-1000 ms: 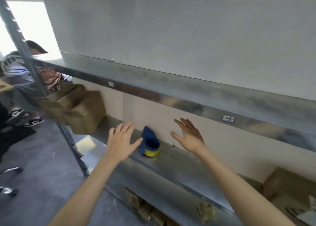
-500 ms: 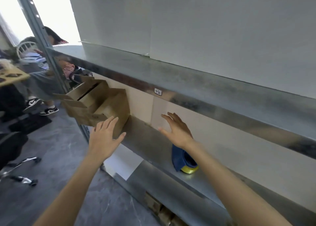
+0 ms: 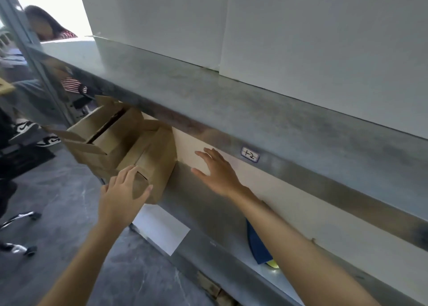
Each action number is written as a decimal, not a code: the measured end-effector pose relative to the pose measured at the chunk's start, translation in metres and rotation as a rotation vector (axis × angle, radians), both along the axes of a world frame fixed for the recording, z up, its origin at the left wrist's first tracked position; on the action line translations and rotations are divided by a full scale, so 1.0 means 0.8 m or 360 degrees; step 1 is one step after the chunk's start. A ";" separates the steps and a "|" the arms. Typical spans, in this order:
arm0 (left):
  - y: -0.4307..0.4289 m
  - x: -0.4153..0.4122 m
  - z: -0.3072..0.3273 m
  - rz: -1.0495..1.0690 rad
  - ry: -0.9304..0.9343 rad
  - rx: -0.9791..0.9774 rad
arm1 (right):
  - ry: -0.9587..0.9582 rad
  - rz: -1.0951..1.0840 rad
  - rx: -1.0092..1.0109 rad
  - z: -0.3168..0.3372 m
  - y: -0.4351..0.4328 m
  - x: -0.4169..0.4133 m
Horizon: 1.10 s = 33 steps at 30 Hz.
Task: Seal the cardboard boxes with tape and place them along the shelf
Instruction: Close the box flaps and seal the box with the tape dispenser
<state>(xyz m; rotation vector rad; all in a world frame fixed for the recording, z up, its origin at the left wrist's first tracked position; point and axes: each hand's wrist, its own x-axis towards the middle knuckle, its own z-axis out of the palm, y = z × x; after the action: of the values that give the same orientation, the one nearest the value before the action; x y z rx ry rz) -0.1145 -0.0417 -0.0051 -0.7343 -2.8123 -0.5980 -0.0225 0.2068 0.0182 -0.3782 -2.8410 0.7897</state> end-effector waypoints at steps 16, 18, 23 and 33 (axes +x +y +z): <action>-0.025 -0.073 -0.013 -0.0247 0.0005 0.0197 | -0.0018 0.0005 0.0055 -0.012 -0.040 -0.129; -0.031 -0.088 -0.015 -0.0322 0.0018 0.0214 | -0.0035 -0.0068 0.0040 -0.013 -0.051 -0.135; -0.051 -0.126 -0.017 -0.0628 0.0079 0.0188 | -0.0073 -0.0297 -0.0022 -0.016 -0.075 -0.139; -0.072 -0.187 -0.020 -0.1005 0.0081 0.0232 | -0.0055 -0.0716 0.0099 -0.020 -0.094 -0.118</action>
<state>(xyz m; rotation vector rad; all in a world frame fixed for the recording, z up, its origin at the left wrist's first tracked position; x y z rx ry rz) -0.2638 -0.0989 -0.0215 -1.5887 -2.4243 -0.8431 -0.1169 0.1320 0.0020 -0.9821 -2.6427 0.6038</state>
